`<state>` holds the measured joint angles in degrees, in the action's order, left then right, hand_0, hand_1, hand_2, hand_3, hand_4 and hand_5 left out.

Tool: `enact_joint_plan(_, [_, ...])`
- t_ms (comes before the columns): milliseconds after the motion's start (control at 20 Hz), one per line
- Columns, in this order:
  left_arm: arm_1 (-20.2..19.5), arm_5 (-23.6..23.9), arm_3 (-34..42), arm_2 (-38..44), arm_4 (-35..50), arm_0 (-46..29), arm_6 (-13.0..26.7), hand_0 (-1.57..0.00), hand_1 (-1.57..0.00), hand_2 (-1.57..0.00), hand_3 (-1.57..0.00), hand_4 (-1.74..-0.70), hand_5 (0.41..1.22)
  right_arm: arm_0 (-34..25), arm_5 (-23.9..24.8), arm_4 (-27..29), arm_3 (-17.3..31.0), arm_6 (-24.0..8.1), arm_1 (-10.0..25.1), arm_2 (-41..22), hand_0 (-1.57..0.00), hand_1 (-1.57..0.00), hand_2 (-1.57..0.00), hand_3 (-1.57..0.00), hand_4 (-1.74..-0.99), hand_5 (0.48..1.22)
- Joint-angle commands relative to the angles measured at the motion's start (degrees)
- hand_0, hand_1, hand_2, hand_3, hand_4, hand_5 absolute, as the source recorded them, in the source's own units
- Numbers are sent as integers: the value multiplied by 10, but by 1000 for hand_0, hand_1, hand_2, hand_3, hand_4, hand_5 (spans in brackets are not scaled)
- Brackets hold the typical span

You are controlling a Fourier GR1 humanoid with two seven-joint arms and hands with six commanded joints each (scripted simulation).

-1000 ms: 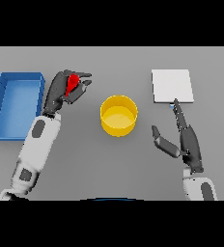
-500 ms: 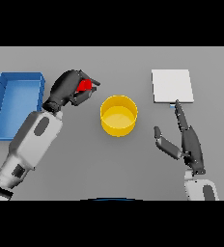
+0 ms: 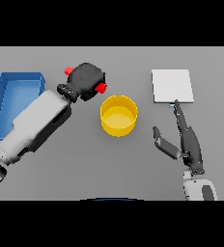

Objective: Pick up the red beaker and tilt it to pour out 1 green nut into yellow bowl. Pick up the yellow bowl and place it on the metallic measuring scale.

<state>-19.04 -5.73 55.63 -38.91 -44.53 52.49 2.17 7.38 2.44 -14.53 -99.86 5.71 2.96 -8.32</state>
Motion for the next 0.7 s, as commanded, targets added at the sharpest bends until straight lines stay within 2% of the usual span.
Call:
enact_joint_plan(0, [0,-14,-8,-19,-15,16,-2,-1571,-1571,-1571,-1571,-1613,1206,-6,-1,5,1,-3,1,4,1,1,1,1,-1258,697])
enact_joint_plan(100, [0,-51,-14,-60,-39,39,0,-1571,-1571,-1571,-1571,-1656,1212,-2,3,1,2,-1,1,4,1,1,1,1,-1245,679])
enact_joint_plan(250, [8,-82,-32,-98,-56,77,-15,-1571,-1571,-1571,-1571,-1694,1216,-4,5,5,7,-5,-11,1,1,1,1,1,-1220,657])
enact_joint_plan(450, [12,-119,-53,-155,-91,119,-16,-1571,-1571,-1571,-1571,-1720,1219,-16,19,-10,17,-8,-11,4,1,1,1,1,-1195,647])
enact_joint_plan(600, [15,-125,-69,-198,-119,144,-24,-1571,-1571,-1571,-1571,-1730,1220,-8,17,-18,16,3,-8,-2,1,1,1,1,-1188,647])
enact_joint_plan(650, [16,-126,-71,-212,-127,152,-28,-1571,-1571,-1571,-1571,-1733,1220,-12,15,-10,17,-4,-5,5,1,1,1,1,-1183,643])
